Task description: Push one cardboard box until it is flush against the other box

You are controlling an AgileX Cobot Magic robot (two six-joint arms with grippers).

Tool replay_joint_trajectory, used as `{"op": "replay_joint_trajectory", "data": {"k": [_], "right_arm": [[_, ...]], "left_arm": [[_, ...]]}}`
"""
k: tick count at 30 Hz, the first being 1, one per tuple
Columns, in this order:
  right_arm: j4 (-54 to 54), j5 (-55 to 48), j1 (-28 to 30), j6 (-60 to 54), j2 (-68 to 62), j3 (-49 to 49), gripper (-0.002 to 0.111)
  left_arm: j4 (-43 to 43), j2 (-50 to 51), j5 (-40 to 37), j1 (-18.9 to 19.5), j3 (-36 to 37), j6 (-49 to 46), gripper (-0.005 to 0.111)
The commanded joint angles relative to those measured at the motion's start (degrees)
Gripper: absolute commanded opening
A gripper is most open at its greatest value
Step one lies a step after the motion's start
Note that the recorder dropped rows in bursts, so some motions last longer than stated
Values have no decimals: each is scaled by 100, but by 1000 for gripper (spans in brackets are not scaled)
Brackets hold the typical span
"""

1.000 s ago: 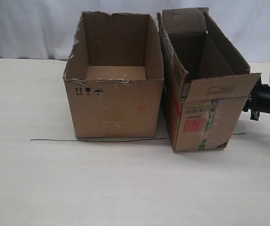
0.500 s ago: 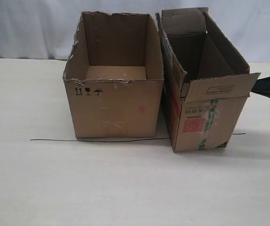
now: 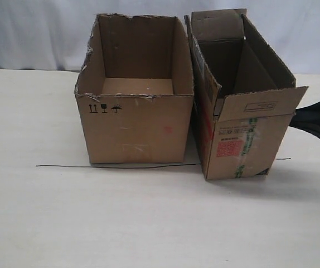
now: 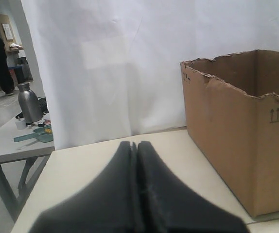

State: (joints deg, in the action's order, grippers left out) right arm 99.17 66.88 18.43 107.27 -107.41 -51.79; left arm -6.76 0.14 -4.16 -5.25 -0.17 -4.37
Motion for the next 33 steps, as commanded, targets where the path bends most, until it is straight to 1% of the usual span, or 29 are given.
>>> {"op": "replay_joint_trajectory", "data": {"k": [1,4,8,11,14,18,22,23,24,25,26,27,28,29,30,31,33], "right_arm": [[-40,105,-300,-113,23,15,5],[-80,-75,-325,-113,34,15,5],[-87,-451,-131,-56,337,-13,5],[78,-825,62,308,1115,-13,5],[78,-1183,103,802,2110,-13,5],[78,-996,72,1132,3562,-87,5],[78,-624,72,1229,4696,-63,5],[78,-640,-148,1179,5120,5,5],[78,-704,-295,1074,5259,44,5],[78,-790,-712,567,5532,171,5],[78,-820,-872,464,5628,237,5],[78,-753,-1245,422,5818,419,5],[78,-661,-1419,397,5905,525,5],[78,-521,-1747,373,6063,795,5],[78,-509,-1869,300,6114,916,5],[78,-639,-2120,277,6201,1221,5],[78,-975,-2320,6,6221,1505,5]], "left_arm": [[-6,-14,27,18,17,23,0],[-6,-14,27,18,17,23,0],[-6,-14,27,18,17,23,0],[-6,-14,27,18,17,23,0],[-6,-14,27,18,17,23,0],[-6,-14,27,18,17,23,0],[-6,-14,1,18,17,23,0],[-6,-14,13,18,17,23,0],[-6,-14,13,18,17,23,0],[-6,-14,13,18,17,23,0],[-6,-14,13,18,17,23,0],[-6,-14,13,18,17,23,0],[-6,-14,13,18,17,23,0],[-6,-14,13,18,17,23,0],[-6,-14,13,18,17,23,0],[-6,-14,13,18,17,23,0],[-6,-14,13,18,17,23,0]]}}
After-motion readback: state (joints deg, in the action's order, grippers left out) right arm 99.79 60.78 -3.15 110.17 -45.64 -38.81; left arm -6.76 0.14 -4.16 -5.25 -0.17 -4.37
